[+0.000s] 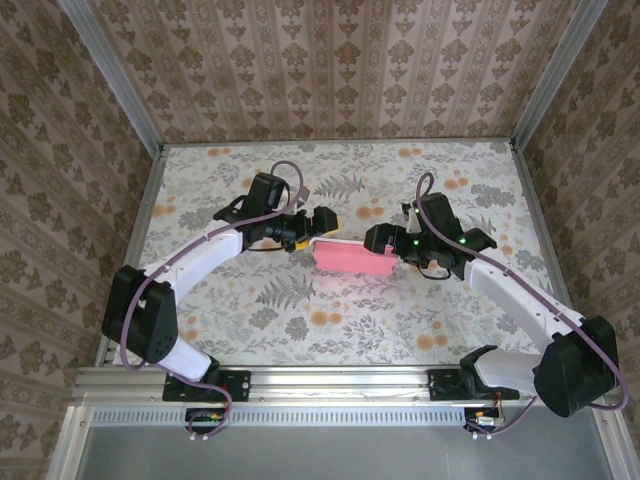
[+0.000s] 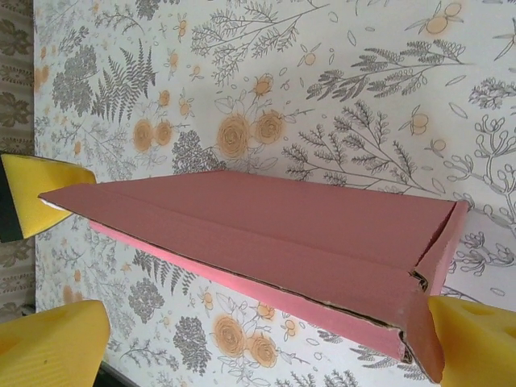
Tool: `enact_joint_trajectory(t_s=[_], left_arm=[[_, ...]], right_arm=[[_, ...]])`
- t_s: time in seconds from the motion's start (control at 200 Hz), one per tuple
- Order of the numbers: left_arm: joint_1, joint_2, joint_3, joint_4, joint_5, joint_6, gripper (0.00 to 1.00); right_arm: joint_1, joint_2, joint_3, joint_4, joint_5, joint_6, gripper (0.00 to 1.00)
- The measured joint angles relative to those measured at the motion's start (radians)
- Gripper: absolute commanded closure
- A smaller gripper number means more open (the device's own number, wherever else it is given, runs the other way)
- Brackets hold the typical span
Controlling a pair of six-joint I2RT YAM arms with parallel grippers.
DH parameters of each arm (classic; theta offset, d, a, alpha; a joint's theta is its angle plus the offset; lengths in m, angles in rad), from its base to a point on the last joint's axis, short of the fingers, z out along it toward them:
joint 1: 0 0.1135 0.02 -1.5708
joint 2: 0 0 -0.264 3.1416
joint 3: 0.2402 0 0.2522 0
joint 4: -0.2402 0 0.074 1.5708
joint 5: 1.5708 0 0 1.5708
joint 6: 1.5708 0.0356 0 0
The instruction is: Fold the paper box
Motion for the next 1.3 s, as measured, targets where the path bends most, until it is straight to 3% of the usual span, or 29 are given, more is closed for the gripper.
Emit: enact_joint_trajectory(t_s=[0.715,0.855,1.12,1.3], left_arm=[[0.040,0.003,0.010,-0.085,-0.009,0.118,0.01],[0.058,0.001,0.042,-0.158,-0.030,0.224,0.11],[0.066,0.000,0.169,-0.306,-0.064,0.457,0.41],[0.065,0.034,0.237,-0.376,-0.082,0.588,0.54]], right_arm=[[-0.019,-0.003,0.019,-0.075,0.052,-0.115,0.02],[-0.021,-0.037,0.026,-0.119,0.071,-0.182,0.17],[-0.021,-0.052,0.103,-0.216,0.144,-0.283,0.53],[-0.021,-0.009,0.144,-0.242,0.173,-0.322,0.64]])
